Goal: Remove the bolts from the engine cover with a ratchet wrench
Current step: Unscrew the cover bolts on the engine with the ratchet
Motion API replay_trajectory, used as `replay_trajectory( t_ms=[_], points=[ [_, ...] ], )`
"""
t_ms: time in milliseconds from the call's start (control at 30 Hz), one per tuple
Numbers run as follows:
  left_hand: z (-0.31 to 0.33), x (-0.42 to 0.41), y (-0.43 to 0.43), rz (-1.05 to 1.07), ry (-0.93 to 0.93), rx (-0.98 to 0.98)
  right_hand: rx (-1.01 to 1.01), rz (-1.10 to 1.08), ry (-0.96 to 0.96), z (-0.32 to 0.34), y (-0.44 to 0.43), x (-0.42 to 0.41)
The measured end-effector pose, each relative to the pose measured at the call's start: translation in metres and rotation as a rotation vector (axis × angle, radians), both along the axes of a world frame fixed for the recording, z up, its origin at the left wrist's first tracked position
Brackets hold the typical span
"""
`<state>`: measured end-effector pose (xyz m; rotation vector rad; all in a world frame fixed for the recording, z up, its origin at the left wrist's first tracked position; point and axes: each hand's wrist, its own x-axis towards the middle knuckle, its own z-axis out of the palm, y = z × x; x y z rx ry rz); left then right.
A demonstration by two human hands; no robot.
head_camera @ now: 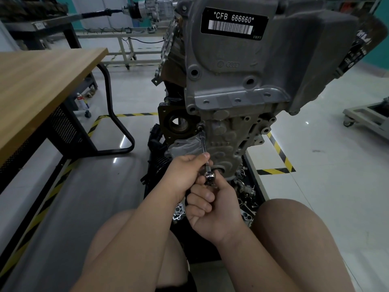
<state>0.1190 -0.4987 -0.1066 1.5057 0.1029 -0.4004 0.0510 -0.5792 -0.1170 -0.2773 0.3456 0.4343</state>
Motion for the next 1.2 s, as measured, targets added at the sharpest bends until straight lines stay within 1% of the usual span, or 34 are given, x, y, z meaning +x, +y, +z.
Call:
replay_trajectory(
  t_ms=[67, 133, 233, 300, 333, 467, 533, 567, 600, 700, 800, 833, 867, 933, 1000, 1033, 1133, 1200],
  points=[
    [0.000, 0.000, -0.001, 0.010, -0.003, 0.002, -0.028, -0.002, 0.006, 0.000, 0.000, 0.001],
    [-0.001, 0.000, -0.002, 0.021, -0.008, 0.003, -0.107, -0.009, 0.011, -0.001, -0.001, 0.001],
    [-0.002, 0.000, -0.003, 0.031, -0.015, 0.011, -0.363, -0.051, 0.036, -0.004, 0.001, 0.003],
    [-0.001, -0.001, -0.004, 0.024, -0.020, 0.039, -0.634, -0.098, 0.019, -0.008, 0.002, 0.004],
    [0.000, -0.002, -0.005, 0.019, -0.024, 0.051, -0.803, -0.123, -0.014, -0.010, 0.002, 0.004],
    [0.002, -0.002, -0.005, 0.023, -0.024, 0.041, -1.518, -0.201, -0.237, -0.010, -0.007, 0.001],
    [0.001, -0.001, -0.005, 0.031, -0.023, 0.040, -1.873, -0.147, -0.352, -0.009, -0.014, 0.001],
    [0.000, 0.000, -0.005, 0.036, -0.021, 0.035, -1.988, -0.140, -0.389, -0.008, -0.016, 0.001],
    [0.000, 0.000, -0.005, 0.039, -0.019, 0.029, -2.029, -0.149, -0.404, -0.006, -0.017, 0.002],
    [-0.001, 0.000, -0.006, 0.037, -0.030, 0.030, -1.979, -0.200, -0.379, -0.004, -0.017, 0.002],
    [-0.001, 0.001, -0.007, 0.043, -0.023, 0.001, -1.971, -0.277, -0.413, -0.008, -0.018, 0.003],
    [0.000, 0.001, -0.007, 0.046, -0.020, -0.008, -1.910, -0.292, -0.422, -0.009, -0.017, 0.004],
    [0.001, 0.001, -0.007, 0.048, -0.021, -0.006, -1.784, -0.313, -0.418, -0.010, -0.015, 0.005],
    [0.002, -0.001, -0.006, 0.027, -0.032, 0.014, -1.388, -0.372, -0.349, -0.008, -0.010, 0.006],
    [0.002, -0.002, -0.005, -0.051, -0.031, 0.008, -1.010, -0.354, -0.230, -0.005, -0.008, 0.007],
    [0.002, -0.003, -0.005, -0.084, -0.021, 0.005, -0.856, -0.318, -0.183, -0.003, -0.007, 0.008],
    [0.000, -0.001, -0.004, -0.080, -0.012, 0.046, -0.485, -0.183, -0.097, 0.001, -0.007, 0.008],
    [-0.002, 0.001, -0.002, -0.075, -0.028, 0.072, -0.335, -0.117, -0.075, 0.001, -0.010, 0.008]
  ],
)
